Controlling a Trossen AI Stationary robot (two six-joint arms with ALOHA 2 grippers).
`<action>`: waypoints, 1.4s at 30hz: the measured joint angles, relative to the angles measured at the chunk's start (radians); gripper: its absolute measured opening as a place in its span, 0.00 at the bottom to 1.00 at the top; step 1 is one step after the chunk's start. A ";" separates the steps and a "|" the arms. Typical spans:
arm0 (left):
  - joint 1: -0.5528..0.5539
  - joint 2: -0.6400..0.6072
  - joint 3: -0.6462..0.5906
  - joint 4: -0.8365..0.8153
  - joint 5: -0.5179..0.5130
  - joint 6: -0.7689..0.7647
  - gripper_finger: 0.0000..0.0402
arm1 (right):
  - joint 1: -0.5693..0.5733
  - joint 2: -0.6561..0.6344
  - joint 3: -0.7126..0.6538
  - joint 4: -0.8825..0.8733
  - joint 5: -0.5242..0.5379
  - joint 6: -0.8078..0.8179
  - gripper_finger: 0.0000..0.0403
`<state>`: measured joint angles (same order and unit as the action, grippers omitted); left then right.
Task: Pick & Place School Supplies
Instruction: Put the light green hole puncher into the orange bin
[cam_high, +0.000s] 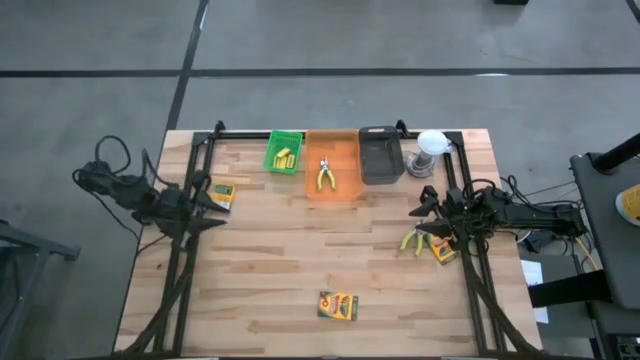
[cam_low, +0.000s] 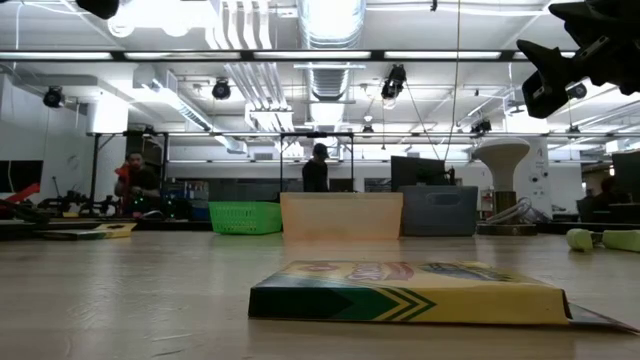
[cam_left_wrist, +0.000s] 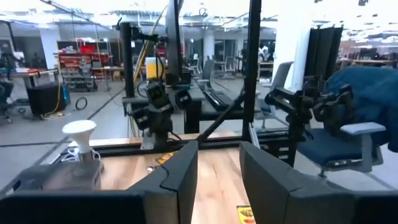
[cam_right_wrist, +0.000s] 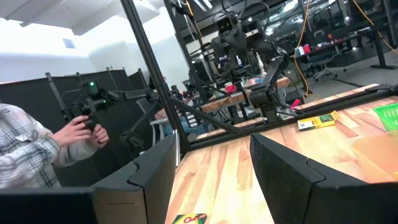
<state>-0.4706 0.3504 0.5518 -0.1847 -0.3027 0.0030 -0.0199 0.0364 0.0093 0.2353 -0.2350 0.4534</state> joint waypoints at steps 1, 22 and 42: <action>0.000 -0.003 0.000 -0.007 0.001 -0.010 0.31 | 0.000 0.000 0.000 0.000 0.000 0.000 0.50; 0.000 0.063 -0.003 0.010 -0.054 -0.064 0.31 | 0.000 0.000 0.000 0.000 0.000 0.000 0.50; 0.000 0.063 -0.003 0.011 -0.054 -0.063 0.31 | 0.000 0.000 0.000 0.006 0.000 0.000 0.50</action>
<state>-0.4706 0.4133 0.5488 -0.1741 -0.3569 -0.0601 -0.0200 0.0360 0.0093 0.2417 -0.2347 0.4530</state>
